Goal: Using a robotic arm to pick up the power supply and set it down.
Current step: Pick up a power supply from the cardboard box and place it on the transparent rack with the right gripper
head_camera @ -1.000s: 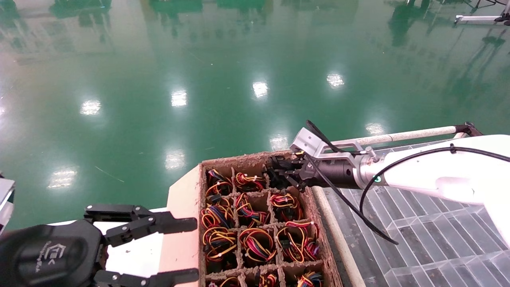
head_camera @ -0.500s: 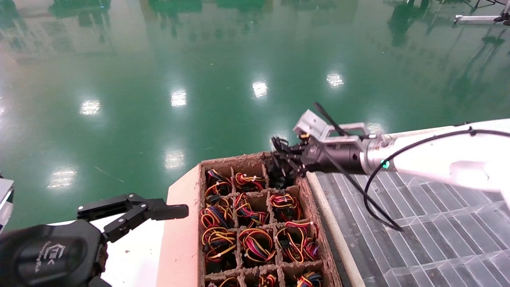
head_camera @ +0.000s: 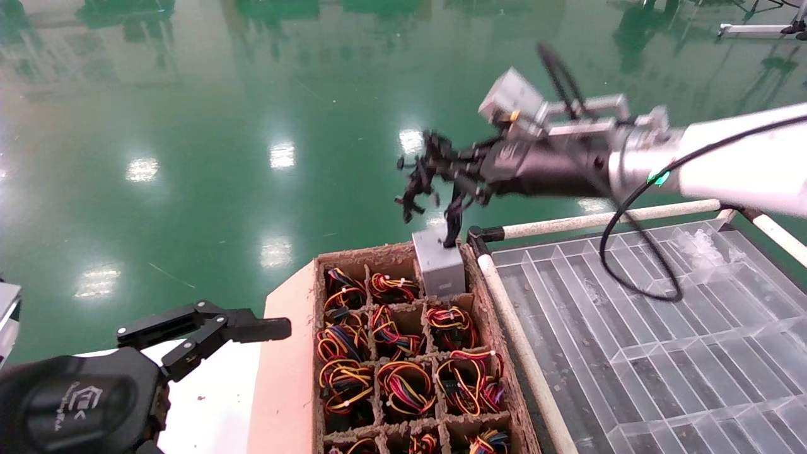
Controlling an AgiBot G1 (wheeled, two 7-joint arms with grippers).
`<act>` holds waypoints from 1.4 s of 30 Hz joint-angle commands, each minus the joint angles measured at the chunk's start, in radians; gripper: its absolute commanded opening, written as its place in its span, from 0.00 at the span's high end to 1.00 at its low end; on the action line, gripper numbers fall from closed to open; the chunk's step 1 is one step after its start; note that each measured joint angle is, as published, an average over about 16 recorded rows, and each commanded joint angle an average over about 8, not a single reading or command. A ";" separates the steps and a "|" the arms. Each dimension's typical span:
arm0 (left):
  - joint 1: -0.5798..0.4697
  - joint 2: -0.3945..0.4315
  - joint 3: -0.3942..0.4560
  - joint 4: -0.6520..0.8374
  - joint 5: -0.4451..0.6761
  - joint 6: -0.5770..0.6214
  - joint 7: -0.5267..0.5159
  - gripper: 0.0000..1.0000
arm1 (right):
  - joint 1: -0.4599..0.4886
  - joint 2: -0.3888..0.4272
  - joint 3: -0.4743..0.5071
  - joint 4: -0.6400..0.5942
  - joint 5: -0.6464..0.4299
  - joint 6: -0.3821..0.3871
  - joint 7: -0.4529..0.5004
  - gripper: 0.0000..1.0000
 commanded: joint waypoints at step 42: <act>0.000 -0.001 0.001 0.000 -0.001 -0.001 0.001 0.00 | 0.235 0.021 -0.006 -0.372 -0.070 0.094 -0.107 1.00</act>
